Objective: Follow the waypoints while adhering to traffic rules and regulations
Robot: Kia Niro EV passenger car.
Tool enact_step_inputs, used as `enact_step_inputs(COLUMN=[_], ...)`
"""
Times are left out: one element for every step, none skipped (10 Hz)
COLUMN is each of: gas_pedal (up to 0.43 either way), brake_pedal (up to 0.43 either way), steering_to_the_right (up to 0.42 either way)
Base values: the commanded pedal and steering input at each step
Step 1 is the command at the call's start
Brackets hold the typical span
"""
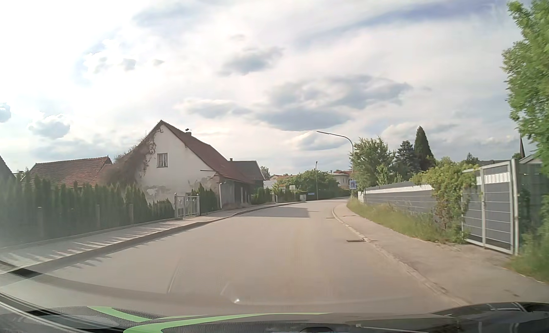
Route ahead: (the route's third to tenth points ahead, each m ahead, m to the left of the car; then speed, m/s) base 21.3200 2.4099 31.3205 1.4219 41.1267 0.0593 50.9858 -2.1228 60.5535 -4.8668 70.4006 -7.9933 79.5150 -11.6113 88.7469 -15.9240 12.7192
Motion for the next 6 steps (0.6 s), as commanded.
enact_step_inputs(gas_pedal=[0.110, 0.110, 0.110, 0.110, 0.098, 0.098], brake_pedal=[0.000, 0.000, 0.000, 0.000, 0.000, 0.000], steering_to_the_right=[0.008, 0.009, 0.011, 0.011, 0.012, 0.012])
